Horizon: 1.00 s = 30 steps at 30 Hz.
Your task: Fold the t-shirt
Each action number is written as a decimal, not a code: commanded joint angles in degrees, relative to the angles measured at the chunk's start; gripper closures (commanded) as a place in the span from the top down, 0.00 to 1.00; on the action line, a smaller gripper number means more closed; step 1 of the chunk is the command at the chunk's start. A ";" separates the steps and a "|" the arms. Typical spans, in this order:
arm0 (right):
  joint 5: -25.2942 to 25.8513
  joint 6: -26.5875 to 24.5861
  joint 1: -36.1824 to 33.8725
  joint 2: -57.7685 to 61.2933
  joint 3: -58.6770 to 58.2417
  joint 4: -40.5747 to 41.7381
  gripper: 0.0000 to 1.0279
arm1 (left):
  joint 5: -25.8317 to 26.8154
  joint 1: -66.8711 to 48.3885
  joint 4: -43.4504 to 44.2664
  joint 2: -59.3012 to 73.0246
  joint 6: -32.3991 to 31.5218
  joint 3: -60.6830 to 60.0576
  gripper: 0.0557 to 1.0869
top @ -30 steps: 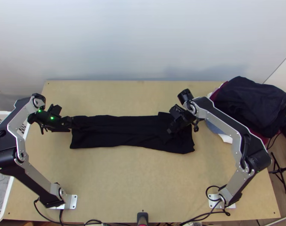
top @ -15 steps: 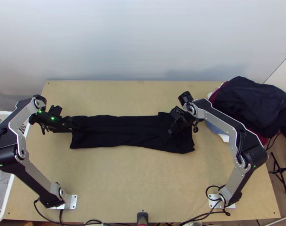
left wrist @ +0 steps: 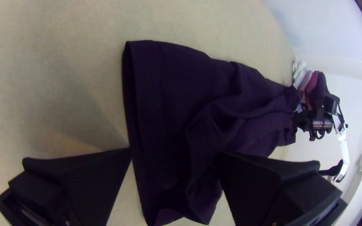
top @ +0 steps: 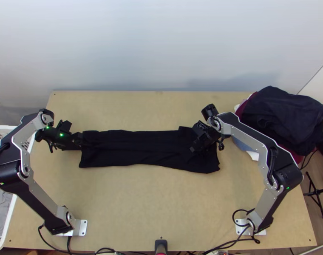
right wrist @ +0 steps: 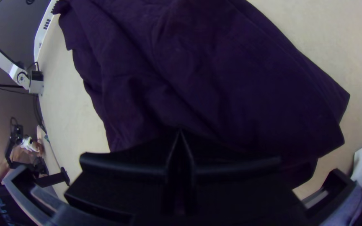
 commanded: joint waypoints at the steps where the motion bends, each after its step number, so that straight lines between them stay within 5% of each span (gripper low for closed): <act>1: -0.01 0.28 0.22 -0.76 -0.36 -0.03 0.03 | -0.55 -0.09 0.90 0.15 -0.09 -1.23 0.92; 19: 0.08 0.90 0.84 -1.72 -2.20 0.32 0.03 | 0.25 -7.03 3.97 -0.46 -6.50 -3.70 0.89; 29: 0.17 0.98 1.54 -2.69 -3.26 1.03 0.03 | -0.19 -7.29 7.67 1.12 -11.34 -2.38 0.04; 30: 0.17 1.07 1.54 -2.87 -3.17 0.94 0.03 | -0.19 -7.29 7.49 1.03 -11.60 -2.29 0.04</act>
